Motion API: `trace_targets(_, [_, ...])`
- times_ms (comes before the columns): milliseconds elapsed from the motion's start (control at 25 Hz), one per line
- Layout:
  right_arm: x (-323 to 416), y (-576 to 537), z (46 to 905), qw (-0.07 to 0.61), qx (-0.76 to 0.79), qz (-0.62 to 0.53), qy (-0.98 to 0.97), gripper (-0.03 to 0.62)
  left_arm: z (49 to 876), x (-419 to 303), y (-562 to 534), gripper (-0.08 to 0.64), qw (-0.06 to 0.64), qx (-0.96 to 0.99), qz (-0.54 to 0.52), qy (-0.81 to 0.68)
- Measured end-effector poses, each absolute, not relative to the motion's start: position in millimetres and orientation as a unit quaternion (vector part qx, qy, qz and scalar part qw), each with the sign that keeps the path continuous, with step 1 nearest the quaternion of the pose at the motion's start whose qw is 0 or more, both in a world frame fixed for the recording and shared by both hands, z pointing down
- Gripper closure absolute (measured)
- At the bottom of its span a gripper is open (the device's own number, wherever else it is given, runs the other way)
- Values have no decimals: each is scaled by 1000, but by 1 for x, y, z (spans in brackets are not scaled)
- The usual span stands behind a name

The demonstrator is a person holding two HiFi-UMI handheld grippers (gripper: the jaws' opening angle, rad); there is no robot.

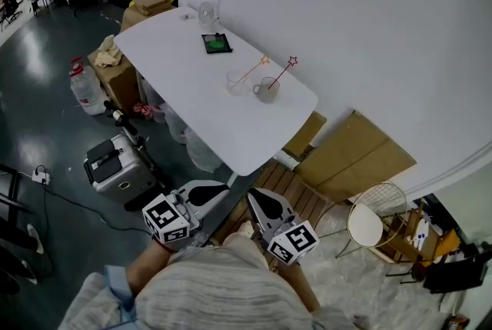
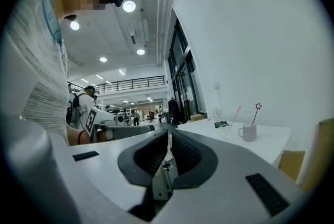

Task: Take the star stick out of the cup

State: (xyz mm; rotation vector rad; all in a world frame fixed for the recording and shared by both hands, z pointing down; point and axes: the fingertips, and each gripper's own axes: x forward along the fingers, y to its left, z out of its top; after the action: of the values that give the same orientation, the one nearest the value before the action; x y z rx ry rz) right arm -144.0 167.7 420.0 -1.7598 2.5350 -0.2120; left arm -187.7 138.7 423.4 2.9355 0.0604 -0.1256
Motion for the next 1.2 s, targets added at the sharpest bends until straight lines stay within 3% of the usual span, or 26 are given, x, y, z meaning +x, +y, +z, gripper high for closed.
trace_targets(440, [-97, 126, 422, 22, -565, -71, 822, 581, 429, -156, 96, 543, 105, 994, -38, -3])
trace_targets(1200, [31, -1, 414, 19, -524, -68, 849, 581, 427, -22, -13, 543, 87, 996, 2, -28])
